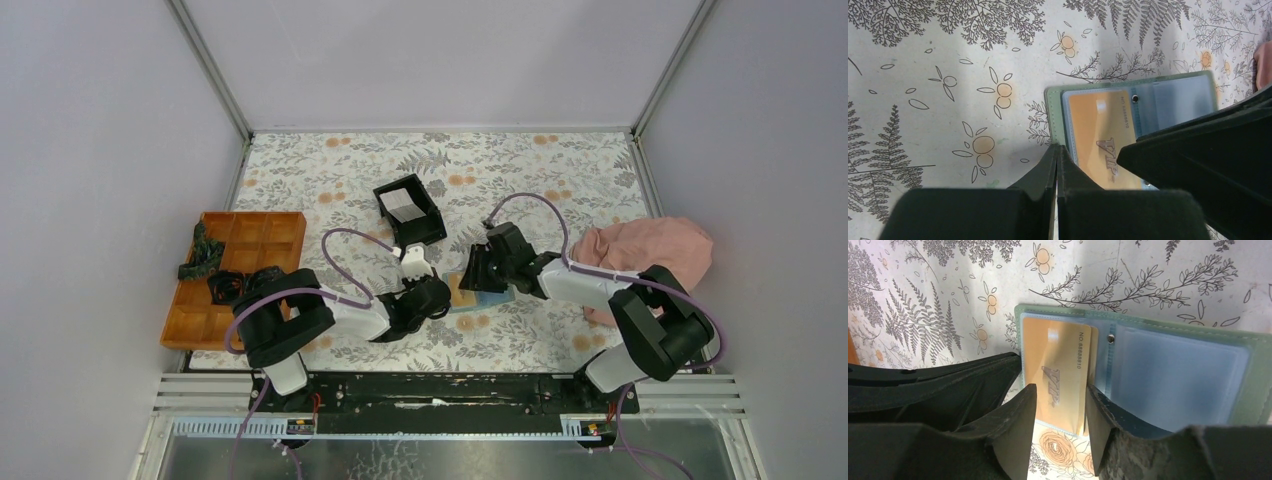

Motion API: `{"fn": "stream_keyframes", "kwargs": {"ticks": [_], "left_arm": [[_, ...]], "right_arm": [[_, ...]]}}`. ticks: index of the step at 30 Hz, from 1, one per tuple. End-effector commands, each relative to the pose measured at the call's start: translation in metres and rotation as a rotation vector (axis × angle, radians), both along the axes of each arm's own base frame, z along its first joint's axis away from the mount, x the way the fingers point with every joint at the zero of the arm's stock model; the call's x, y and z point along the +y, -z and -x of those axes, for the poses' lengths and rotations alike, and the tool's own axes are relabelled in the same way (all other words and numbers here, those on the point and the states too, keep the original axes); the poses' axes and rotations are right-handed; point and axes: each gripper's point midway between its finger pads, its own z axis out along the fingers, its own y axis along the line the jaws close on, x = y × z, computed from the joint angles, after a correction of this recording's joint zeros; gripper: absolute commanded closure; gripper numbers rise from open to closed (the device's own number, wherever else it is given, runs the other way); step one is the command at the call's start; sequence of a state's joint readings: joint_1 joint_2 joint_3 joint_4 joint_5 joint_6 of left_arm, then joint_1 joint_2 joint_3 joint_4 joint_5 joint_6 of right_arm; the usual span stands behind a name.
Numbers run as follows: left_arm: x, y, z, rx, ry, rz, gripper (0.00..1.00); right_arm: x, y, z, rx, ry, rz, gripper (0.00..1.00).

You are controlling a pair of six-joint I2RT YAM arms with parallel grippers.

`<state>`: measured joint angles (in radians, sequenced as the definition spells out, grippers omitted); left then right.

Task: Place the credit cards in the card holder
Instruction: Insert the credit card into the card holder.

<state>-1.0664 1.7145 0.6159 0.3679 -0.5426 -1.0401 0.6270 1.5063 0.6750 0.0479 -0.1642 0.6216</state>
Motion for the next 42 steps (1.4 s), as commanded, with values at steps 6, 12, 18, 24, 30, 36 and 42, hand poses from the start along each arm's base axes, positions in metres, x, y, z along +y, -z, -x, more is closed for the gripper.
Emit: {"fn": "stream_keyframes", "kwargs": {"ticks": [6, 12, 18, 24, 30, 36, 42], "left_arm": [[0.072, 0.091, 0.064, 0.290, 0.087, -0.362, 1.00], [0.077, 0.098, 0.068, 0.307, 0.080, -0.368, 1.00], [0.081, 0.098, 0.069, 0.309, 0.078, -0.380, 1.00], [0.087, 0.107, 0.074, 0.335, 0.072, -0.409, 1.00], [0.093, 0.112, 0.077, 0.350, 0.063, -0.423, 1.00], [0.099, 0.114, 0.078, 0.353, 0.053, -0.422, 1.00], [0.099, 0.114, 0.078, 0.356, 0.053, -0.422, 1.00]], "right_arm": [[-0.004, -0.073, -0.013, -0.191, 0.030, -0.031, 0.43], [-0.040, -0.087, -0.006, -0.251, 0.126, 0.044, 0.37], [-0.083, -0.070, 0.007, -0.239, 0.235, 0.100, 0.30], [-0.105, -0.039, 0.022, -0.180, 0.299, 0.118, 0.26], [-0.115, -0.018, 0.028, -0.143, 0.335, 0.126, 0.23], [-0.118, 0.000, 0.029, -0.102, 0.370, 0.097, 0.23], [-0.121, 0.014, 0.030, -0.064, 0.429, 0.016, 0.23]]}}
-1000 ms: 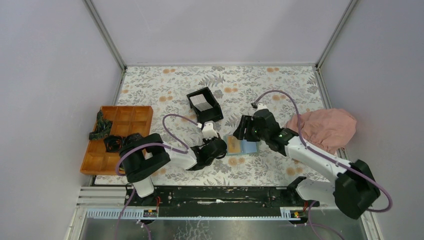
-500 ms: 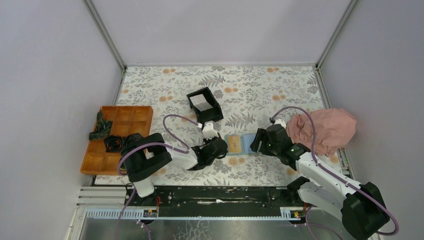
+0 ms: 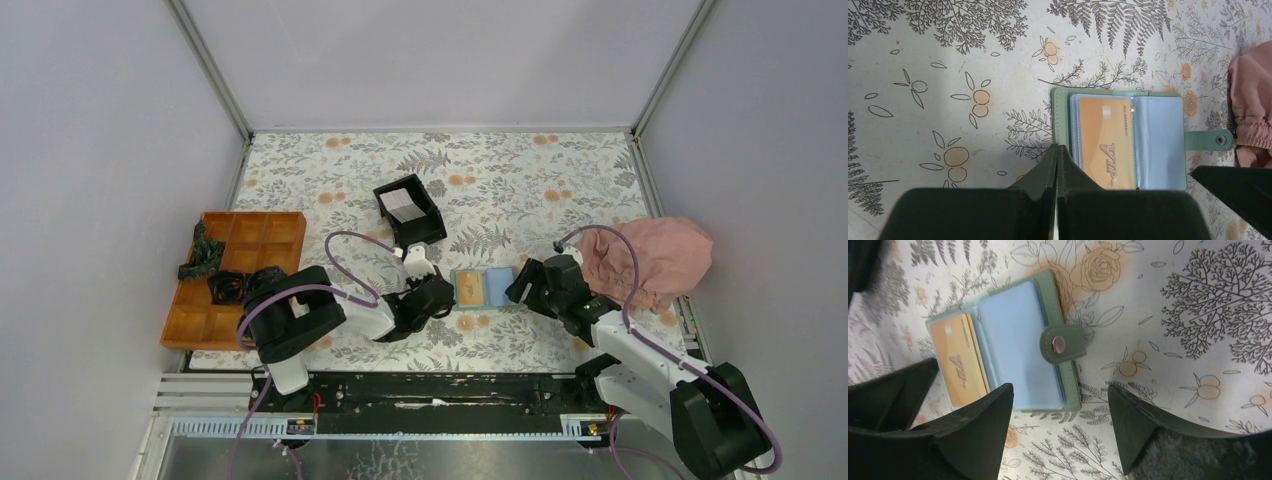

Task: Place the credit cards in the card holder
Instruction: Insert the credit card into the card holder, then close the card holder at the center of the board.

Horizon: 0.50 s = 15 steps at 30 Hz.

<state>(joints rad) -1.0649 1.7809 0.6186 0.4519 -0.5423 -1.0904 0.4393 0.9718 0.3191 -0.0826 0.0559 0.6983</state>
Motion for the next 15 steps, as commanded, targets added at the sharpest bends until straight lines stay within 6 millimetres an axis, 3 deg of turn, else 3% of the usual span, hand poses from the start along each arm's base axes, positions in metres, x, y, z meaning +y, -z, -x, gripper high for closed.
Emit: {"fn": "stream_keyframes", "kwargs": {"ticks": [1, 10, 15], "left_arm": [[0.107, 0.106, 0.082, 0.355, 0.095, -0.472, 1.00], [0.106, 0.105, 0.080, 0.357, 0.095, -0.472, 1.00], [0.105, 0.105, 0.079, 0.358, 0.095, -0.472, 1.00]], "right_arm": [[0.000, 0.013, 0.003, 0.026, 0.051, -0.080, 0.23], [0.016, 0.033, 0.016, 0.108, 0.075, -0.219, 0.23], [0.024, 0.028, 0.019, 0.065, 0.089, -0.326, 0.23]]}}
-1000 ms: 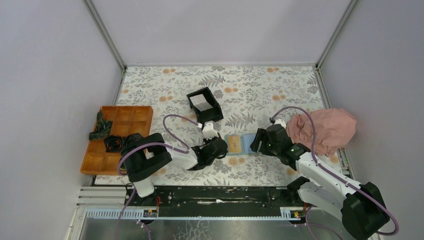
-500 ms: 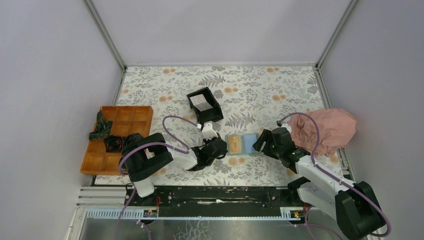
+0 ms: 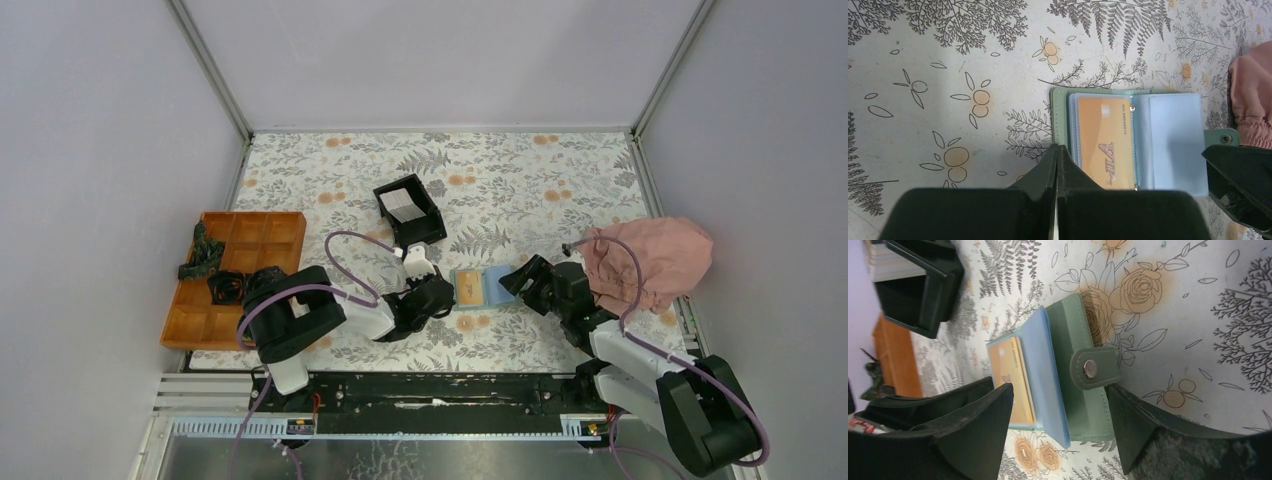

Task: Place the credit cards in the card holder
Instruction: Close the card holder at the center of the board.

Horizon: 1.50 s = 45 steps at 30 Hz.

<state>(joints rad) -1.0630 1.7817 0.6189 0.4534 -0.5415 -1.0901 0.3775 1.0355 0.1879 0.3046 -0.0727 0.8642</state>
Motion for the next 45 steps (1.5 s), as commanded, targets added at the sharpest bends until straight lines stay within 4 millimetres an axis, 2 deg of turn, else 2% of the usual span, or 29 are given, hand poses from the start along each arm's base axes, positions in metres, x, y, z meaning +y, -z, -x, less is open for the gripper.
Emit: {"fn": "stream_keyframes", "kwargs": {"ticks": [1, 11, 23, 30, 39, 45], "left_arm": [[0.104, 0.105, 0.079, 0.359, 0.097, -0.472, 1.00], [0.100, 0.106, 0.077, 0.364, 0.104, -0.480, 1.00], [0.099, 0.109, 0.077, 0.370, 0.105, -0.494, 1.00], [0.098, 0.115, 0.080, 0.386, 0.109, -0.492, 1.00], [0.099, 0.114, 0.080, 0.384, 0.106, -0.486, 1.00], [0.097, 0.107, 0.076, 0.369, 0.088, -0.472, 1.00]], "right_arm": [[0.003, 0.031, 0.042, 0.144, -0.014, -0.075, 0.23], [0.005, 0.011, 0.049, 0.033, -0.016, -0.167, 0.23], [0.010, 0.008, 0.056, 0.030, -0.013, -0.240, 0.25], [0.004, 0.004, 0.048, 0.007, 0.019, -0.204, 0.26], [0.001, 0.007, 0.042, 0.016, 0.030, -0.164, 0.57], [-0.003, 0.000, 0.038, -0.008, 0.033, -0.123, 0.74]]}}
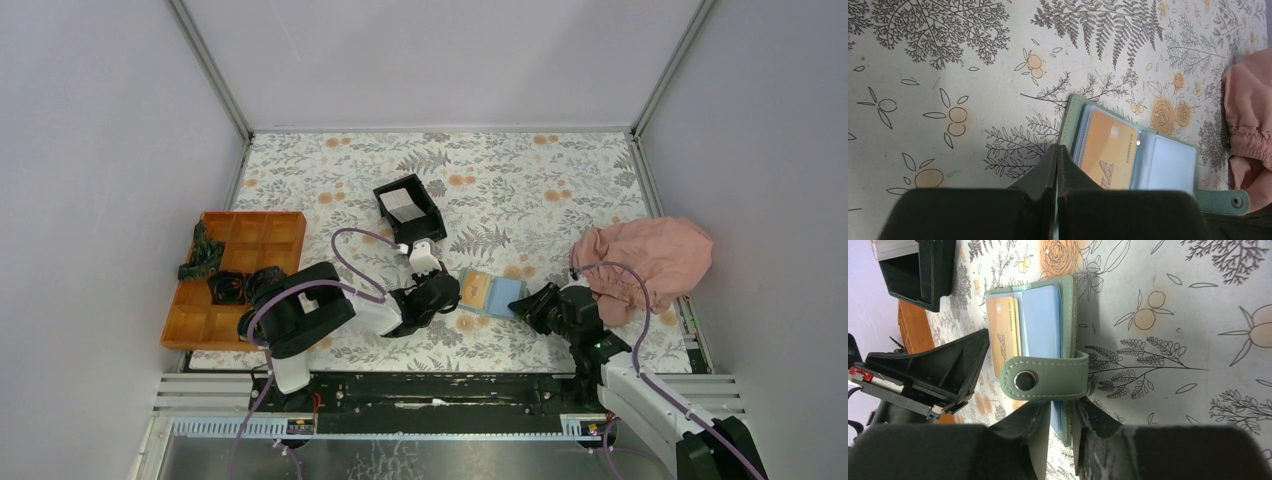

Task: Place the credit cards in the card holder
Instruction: Close the card holder at the center of the board.

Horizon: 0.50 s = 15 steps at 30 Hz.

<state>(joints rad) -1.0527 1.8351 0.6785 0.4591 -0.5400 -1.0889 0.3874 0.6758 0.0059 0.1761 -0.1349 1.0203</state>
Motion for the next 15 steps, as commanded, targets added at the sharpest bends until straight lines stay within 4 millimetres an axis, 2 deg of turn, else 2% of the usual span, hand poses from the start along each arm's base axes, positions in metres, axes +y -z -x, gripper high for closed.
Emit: {"fn": "stream_keyframes", "kwargs": {"ticks": [1, 5, 8, 12, 15], "left_arm": [[0.110, 0.103, 0.086, 0.370, 0.088, -0.479, 0.97], [0.115, 0.088, 0.080, 0.330, 0.038, -0.462, 0.66], [0.120, 0.081, 0.079, 0.313, 0.014, -0.434, 0.51], [0.122, 0.077, 0.080, 0.298, -0.004, -0.371, 0.36], [0.121, 0.080, 0.084, 0.308, 0.003, -0.325, 0.30]], "right_arm": [[-0.002, -0.009, -0.008, -0.039, 0.000, 0.043, 0.76], [-0.001, -0.014, -0.013, -0.040, -0.005, 0.052, 0.86], [0.002, -0.021, -0.018, -0.044, 0.002, 0.042, 0.96], [0.006, -0.031, -0.026, -0.051, 0.015, 0.008, 1.00], [0.011, -0.036, -0.028, -0.045, 0.026, -0.035, 1.00]]}}
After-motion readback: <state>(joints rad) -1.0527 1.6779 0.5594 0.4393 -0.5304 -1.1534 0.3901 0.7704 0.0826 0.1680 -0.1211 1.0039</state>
